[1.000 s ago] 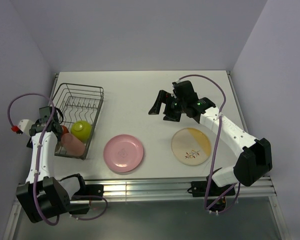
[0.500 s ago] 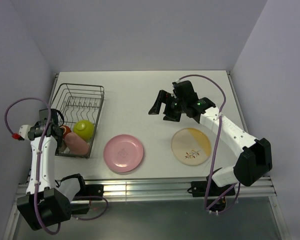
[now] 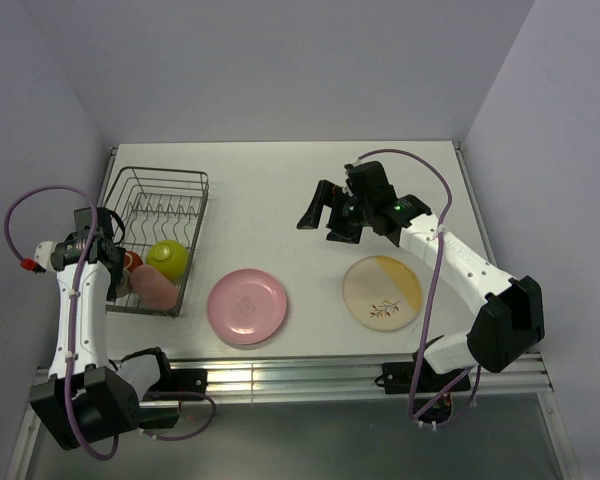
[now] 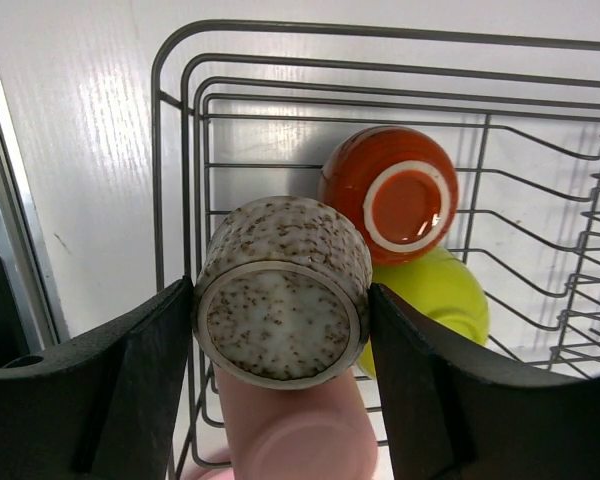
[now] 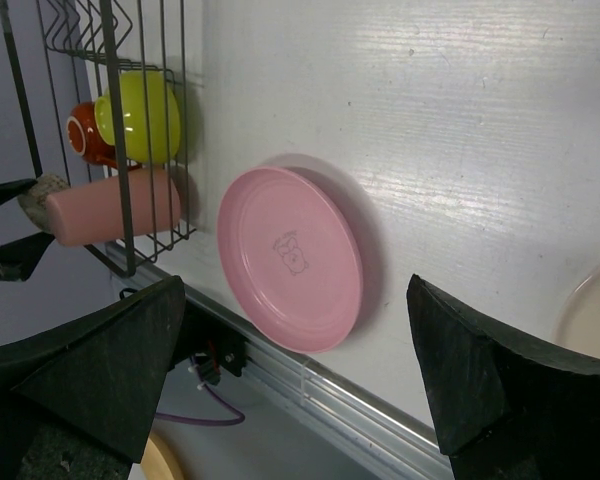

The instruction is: Load the mixed dishes into the dish rack

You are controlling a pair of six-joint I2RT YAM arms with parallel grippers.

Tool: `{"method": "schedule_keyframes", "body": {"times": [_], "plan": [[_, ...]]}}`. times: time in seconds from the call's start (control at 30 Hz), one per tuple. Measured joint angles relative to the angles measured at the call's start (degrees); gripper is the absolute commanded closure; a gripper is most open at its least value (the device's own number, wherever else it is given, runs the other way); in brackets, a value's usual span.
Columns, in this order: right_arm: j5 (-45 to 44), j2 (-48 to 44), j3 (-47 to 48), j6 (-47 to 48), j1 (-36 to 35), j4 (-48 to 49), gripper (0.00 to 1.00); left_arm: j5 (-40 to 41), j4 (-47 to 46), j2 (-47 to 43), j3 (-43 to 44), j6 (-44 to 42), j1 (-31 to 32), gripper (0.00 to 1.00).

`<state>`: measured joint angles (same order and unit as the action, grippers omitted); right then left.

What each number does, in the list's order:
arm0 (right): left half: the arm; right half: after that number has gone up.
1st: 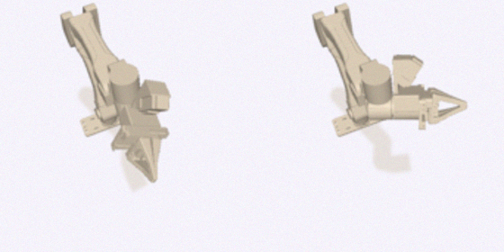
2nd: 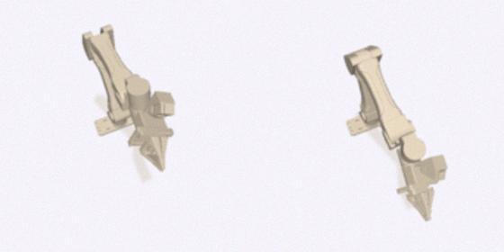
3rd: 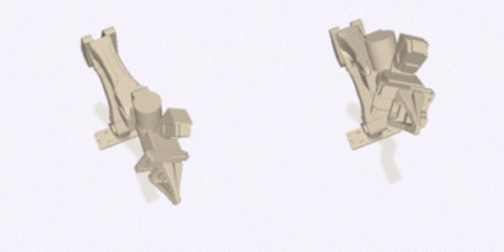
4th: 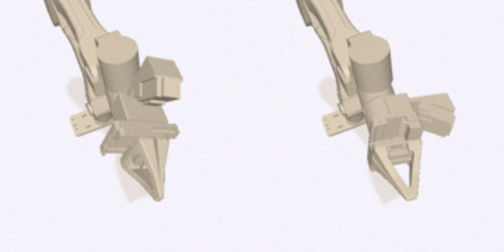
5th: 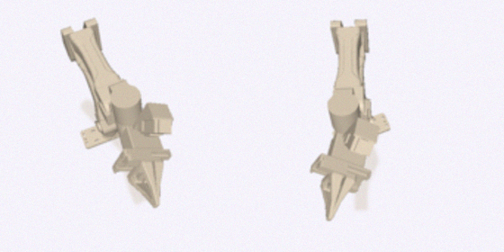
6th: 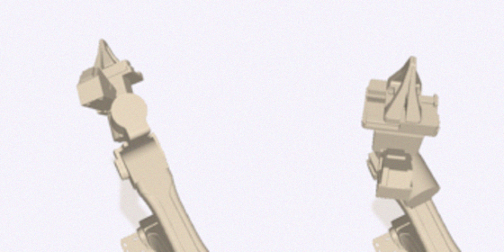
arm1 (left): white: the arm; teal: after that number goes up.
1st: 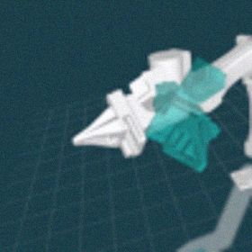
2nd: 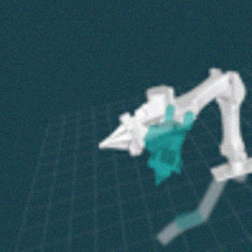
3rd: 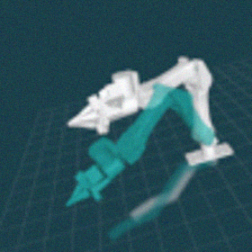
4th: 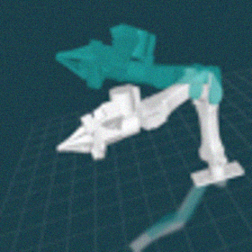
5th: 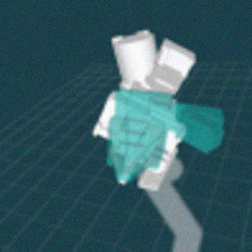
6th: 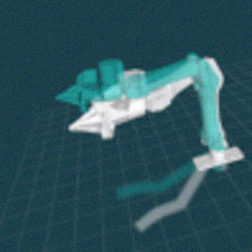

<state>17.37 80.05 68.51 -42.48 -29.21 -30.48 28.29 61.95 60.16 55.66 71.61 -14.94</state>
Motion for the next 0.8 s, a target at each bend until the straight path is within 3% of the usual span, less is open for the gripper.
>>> {"method": "schedule_keyframes", "body": {"times": [0.8], "plan": [[-0.4,0.2,0.0,0.0,0.0,-0.1,0.01,1.9,-4.0,9.0,-1.5,0.0,0.0,1.0]]}}
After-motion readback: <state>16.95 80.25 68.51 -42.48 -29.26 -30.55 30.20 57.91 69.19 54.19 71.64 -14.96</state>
